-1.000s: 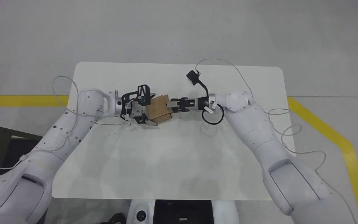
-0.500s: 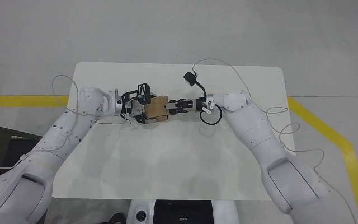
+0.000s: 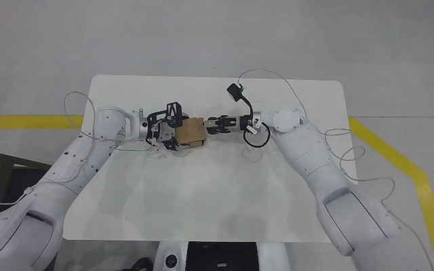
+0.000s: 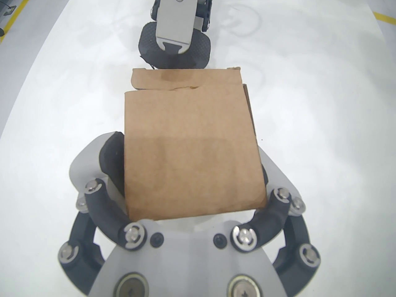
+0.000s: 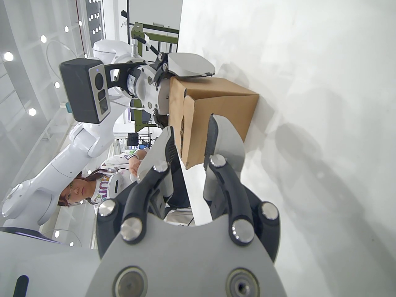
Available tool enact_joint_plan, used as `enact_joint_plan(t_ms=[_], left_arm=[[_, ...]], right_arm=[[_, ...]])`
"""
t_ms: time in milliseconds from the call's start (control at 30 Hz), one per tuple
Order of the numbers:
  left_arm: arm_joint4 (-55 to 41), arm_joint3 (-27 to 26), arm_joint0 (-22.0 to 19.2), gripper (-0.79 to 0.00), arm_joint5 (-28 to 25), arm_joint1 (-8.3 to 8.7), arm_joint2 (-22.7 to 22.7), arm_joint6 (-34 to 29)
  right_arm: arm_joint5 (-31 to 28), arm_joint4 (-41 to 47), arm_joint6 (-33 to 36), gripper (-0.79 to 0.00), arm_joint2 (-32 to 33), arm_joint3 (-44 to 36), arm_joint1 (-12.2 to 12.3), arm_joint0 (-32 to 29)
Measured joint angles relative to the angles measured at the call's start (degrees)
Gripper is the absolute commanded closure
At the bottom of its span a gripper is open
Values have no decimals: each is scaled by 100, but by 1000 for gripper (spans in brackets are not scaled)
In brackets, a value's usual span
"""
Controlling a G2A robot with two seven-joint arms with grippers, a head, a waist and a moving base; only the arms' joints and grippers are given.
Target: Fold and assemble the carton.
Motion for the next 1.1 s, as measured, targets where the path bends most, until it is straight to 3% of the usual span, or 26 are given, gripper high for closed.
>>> enact_joint_plan(t_ms=[567,1100], left_arm=[[-2,-47,15,-785,0,-10,20,17],[-13,-127,1,-785,0,-26,82,11]], right_arm=[[-58,-67,-122,-142,-216,525,-253,288],[-156,-223,-159,-129,-245,720,-321,379]])
